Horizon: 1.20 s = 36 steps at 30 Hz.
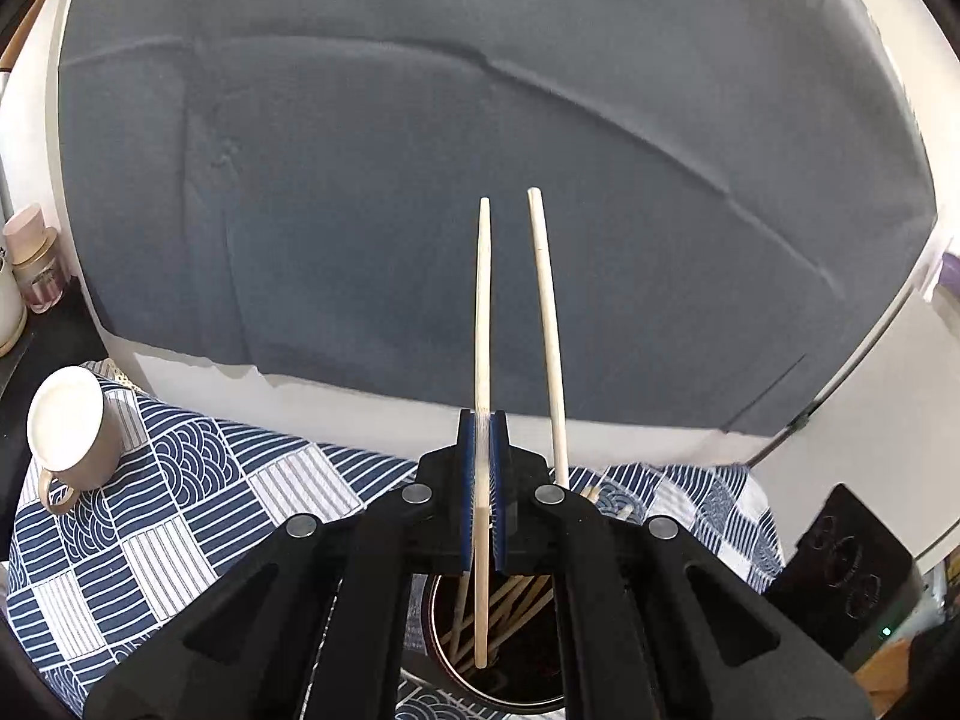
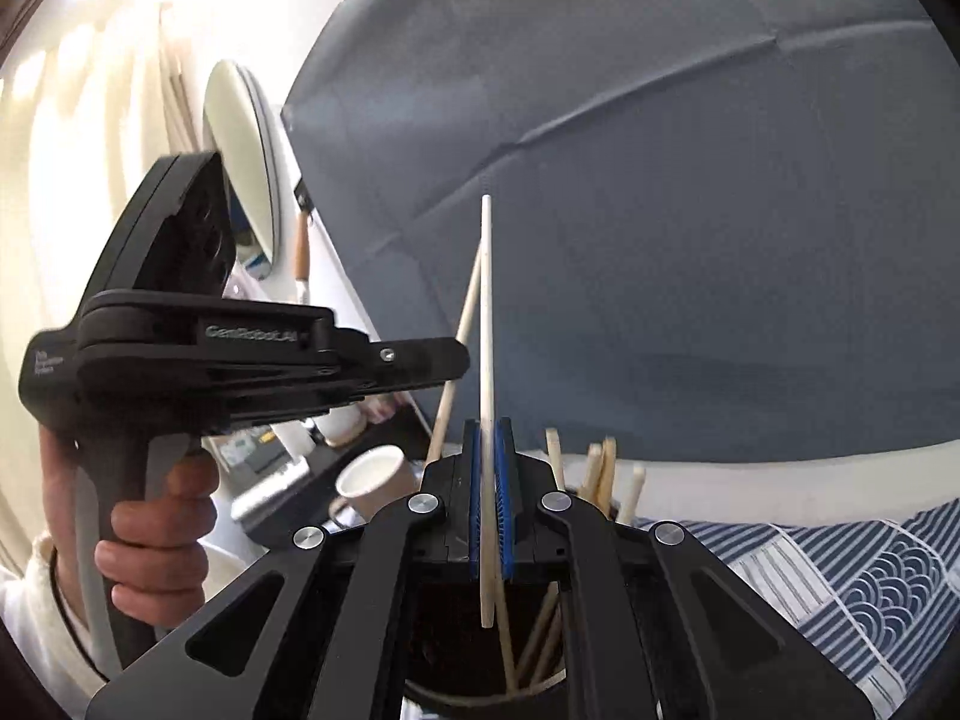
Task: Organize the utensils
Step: 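Lower both held sticks into the black cup and open both tools, then move both open tools down to the last sticks on the cloth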
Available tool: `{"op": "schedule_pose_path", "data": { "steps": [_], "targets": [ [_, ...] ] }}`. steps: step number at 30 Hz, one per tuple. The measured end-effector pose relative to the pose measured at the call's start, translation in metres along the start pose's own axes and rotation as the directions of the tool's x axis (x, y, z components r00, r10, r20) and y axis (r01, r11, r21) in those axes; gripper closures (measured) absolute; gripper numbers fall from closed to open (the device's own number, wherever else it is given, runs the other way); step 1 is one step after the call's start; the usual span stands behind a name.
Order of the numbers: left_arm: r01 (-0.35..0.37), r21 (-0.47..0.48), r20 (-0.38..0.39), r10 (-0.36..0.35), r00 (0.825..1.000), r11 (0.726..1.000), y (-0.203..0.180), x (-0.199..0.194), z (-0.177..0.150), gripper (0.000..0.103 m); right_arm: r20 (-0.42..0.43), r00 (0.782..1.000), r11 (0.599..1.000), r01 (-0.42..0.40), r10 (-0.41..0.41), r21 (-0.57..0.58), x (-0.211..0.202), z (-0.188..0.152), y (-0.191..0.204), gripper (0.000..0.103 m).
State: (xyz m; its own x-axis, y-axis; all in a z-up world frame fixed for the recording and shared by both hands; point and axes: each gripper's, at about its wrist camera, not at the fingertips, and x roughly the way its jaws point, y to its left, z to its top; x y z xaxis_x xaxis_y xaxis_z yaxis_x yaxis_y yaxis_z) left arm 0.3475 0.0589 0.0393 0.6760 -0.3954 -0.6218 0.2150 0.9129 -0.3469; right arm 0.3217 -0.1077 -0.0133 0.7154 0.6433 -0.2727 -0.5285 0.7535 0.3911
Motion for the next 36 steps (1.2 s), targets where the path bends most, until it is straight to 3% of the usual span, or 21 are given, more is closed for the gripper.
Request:
{"op": "schedule_pose_path", "data": {
  "steps": [15,25,28,32,34,36],
  "targets": [
    [0.006,0.04,-0.034,-0.005,0.999,0.999,-0.006,-0.001,-0.016,0.098,-0.09,0.987,0.985,0.118,-0.13,-0.123,-0.017,-0.014,0.01,0.098],
    [-0.002,0.075,-0.063,0.006,0.998,0.997,-0.018,-0.018,-0.031,0.098,-0.175,0.96,0.955,0.173,-0.219,-0.242,-0.022,-0.013,0.026,0.097],
    [-0.023,0.064,-0.06,0.027,0.998,0.998,-0.018,-0.03,-0.032,0.092,-0.174,0.954,0.944,0.193,-0.244,-0.267,-0.029,-0.01,0.029,0.094],
    [-0.062,0.045,-0.052,0.064,0.997,0.997,-0.013,-0.048,-0.036,0.085,-0.164,0.946,0.929,0.223,-0.279,-0.297,-0.042,-0.006,0.034,0.048],
    [-0.078,0.03,-0.045,0.079,0.996,0.997,-0.01,-0.057,-0.038,0.078,-0.162,0.945,0.925,0.226,-0.285,-0.306,-0.049,-0.003,0.037,0.046],
    [-0.091,0.009,-0.041,0.091,0.995,0.996,-0.007,-0.065,-0.041,0.069,-0.168,0.941,0.92,0.232,-0.295,-0.317,-0.053,-0.003,0.038,0.032]
  ]
}}
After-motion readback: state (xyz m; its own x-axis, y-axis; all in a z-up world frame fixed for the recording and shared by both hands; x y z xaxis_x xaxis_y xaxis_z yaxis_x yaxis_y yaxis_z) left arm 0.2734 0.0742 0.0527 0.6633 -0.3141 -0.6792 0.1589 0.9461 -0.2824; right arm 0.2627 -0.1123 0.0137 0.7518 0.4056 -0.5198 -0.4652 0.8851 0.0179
